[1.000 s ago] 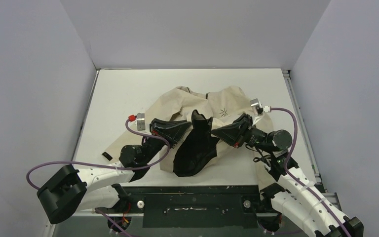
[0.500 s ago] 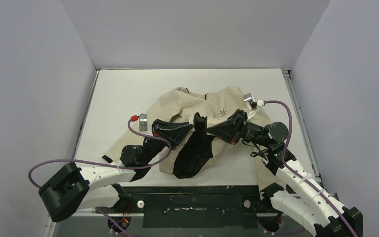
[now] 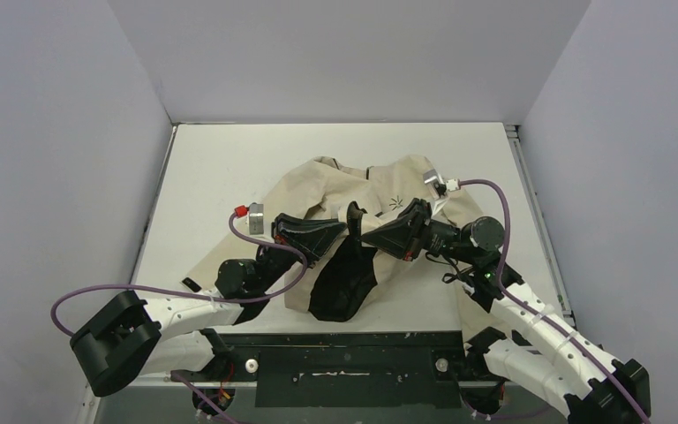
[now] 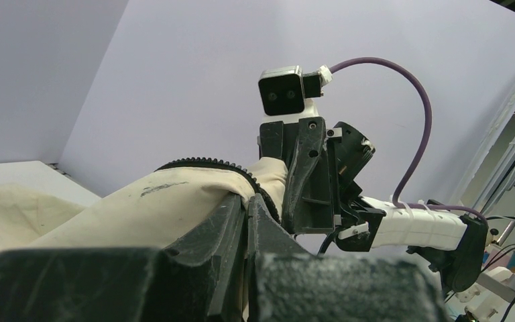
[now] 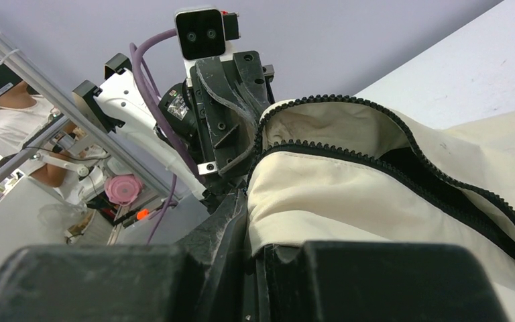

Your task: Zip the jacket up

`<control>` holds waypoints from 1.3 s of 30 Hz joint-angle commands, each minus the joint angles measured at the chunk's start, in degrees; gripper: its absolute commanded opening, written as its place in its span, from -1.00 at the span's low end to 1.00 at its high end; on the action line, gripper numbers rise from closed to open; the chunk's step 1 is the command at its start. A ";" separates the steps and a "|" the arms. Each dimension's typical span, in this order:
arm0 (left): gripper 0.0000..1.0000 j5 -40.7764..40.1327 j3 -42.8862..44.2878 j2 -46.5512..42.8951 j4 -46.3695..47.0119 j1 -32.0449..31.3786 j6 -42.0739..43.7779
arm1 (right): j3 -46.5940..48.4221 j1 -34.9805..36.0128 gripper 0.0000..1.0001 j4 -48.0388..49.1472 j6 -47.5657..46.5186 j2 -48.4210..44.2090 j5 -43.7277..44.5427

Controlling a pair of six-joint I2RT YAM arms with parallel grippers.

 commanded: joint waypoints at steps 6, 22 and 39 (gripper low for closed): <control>-1.00 -0.18 0.94 -1.14 4.28 -0.15 -0.34 | 3.34 2.49 -1.00 4.78 -2.29 0.39 3.31; -1.00 0.33 0.41 -1.85 4.06 -0.18 -0.62 | 2.81 3.19 -1.00 4.25 -2.99 -0.38 7.59; -1.00 0.89 1.00 -0.43 1.38 -1.28 0.49 | 4.25 3.19 -1.00 6.30 -2.17 0.07 7.00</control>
